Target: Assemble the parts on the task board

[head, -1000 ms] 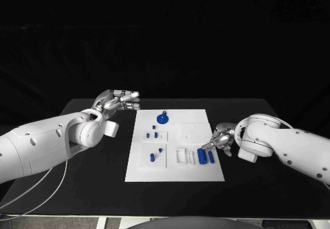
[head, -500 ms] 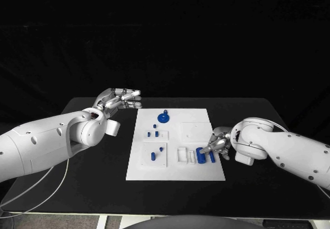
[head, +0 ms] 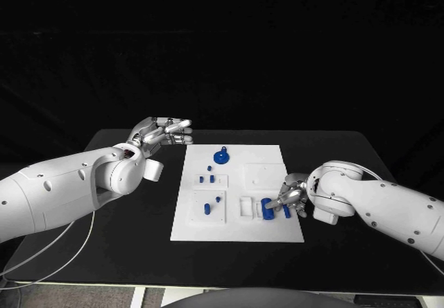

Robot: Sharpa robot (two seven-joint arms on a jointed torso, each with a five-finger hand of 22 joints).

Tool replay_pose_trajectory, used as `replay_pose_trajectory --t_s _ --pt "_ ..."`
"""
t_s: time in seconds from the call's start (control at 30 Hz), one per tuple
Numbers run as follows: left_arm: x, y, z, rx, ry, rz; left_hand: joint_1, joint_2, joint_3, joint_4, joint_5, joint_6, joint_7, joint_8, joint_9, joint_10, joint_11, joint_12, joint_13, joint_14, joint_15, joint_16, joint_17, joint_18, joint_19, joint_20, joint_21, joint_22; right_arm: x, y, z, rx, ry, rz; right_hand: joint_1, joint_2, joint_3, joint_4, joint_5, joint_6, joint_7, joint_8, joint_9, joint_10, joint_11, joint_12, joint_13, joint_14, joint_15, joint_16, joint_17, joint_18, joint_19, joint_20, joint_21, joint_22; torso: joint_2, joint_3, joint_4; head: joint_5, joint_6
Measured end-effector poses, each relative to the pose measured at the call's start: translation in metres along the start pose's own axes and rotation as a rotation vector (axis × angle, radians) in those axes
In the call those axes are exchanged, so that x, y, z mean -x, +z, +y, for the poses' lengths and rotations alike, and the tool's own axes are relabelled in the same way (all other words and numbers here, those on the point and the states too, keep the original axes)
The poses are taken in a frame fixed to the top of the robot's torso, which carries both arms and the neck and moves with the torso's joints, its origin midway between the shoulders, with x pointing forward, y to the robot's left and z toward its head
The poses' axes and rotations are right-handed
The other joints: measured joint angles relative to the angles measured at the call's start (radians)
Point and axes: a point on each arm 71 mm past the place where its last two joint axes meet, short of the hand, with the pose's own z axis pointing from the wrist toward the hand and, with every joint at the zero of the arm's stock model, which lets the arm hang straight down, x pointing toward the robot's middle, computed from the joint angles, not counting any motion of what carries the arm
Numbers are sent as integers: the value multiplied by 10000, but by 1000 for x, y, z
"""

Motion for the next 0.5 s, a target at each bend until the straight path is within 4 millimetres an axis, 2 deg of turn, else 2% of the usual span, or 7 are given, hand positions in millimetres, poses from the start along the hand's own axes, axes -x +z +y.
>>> replay_pose_trajectory --t_s 0.5 --pt "-1 1 1 51 -50 53 0 0 0 0 0 0 1 0 -1 -36 37 0 0 -39 37 0 -1 1 0 0 38 -45 -7 2 10 128 -120 -123 1 -104 73 -17 -48 13 20 -4 61 33 39 -45 -1 1 2 0 88 -52 0 0 -38 187 5 -8 -2 12 27"
